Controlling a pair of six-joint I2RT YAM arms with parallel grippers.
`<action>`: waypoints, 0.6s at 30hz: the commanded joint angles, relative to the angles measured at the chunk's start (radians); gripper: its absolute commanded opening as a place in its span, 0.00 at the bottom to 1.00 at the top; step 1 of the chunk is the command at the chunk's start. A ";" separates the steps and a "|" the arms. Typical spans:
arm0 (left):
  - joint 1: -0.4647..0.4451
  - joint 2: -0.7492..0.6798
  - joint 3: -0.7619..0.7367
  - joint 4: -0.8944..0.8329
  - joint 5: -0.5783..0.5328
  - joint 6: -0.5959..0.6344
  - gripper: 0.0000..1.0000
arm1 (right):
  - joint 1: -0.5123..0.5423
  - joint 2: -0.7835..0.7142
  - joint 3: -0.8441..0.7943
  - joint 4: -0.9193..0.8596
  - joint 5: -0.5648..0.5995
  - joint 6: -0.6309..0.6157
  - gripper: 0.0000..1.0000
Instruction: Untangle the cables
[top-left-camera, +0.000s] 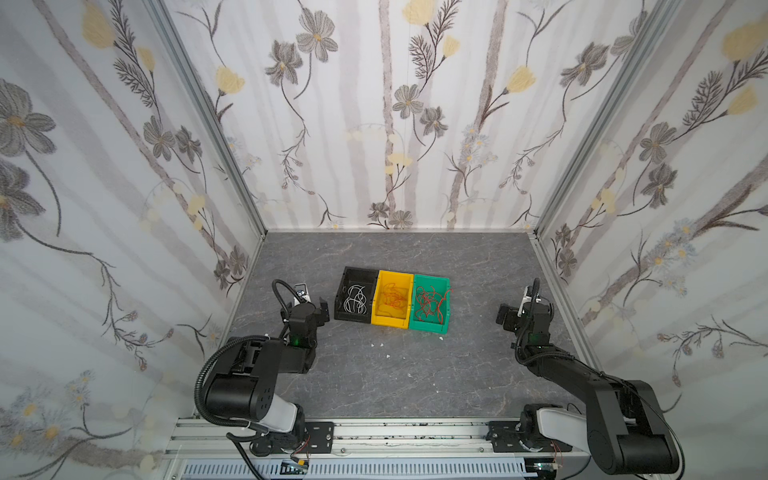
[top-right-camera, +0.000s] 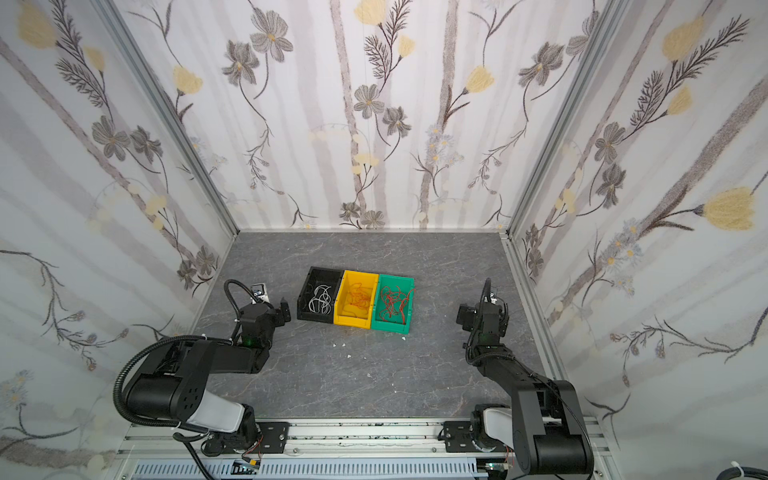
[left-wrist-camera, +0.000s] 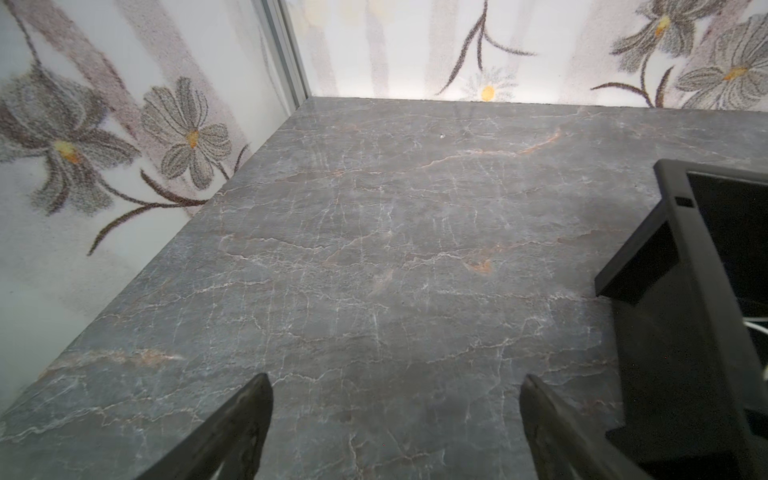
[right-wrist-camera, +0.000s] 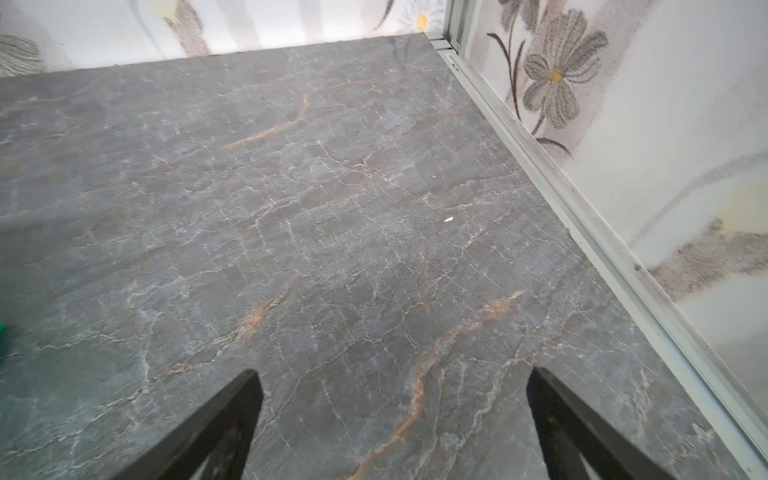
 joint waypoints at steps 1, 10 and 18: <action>0.026 0.047 0.000 0.156 0.018 -0.021 0.94 | -0.007 0.026 -0.012 0.217 -0.071 -0.052 0.99; 0.071 0.055 0.085 -0.009 0.066 -0.066 0.98 | -0.064 0.285 -0.019 0.522 -0.154 -0.056 0.99; 0.074 0.057 0.084 -0.006 0.069 -0.065 1.00 | -0.044 0.277 0.072 0.329 -0.160 -0.088 0.99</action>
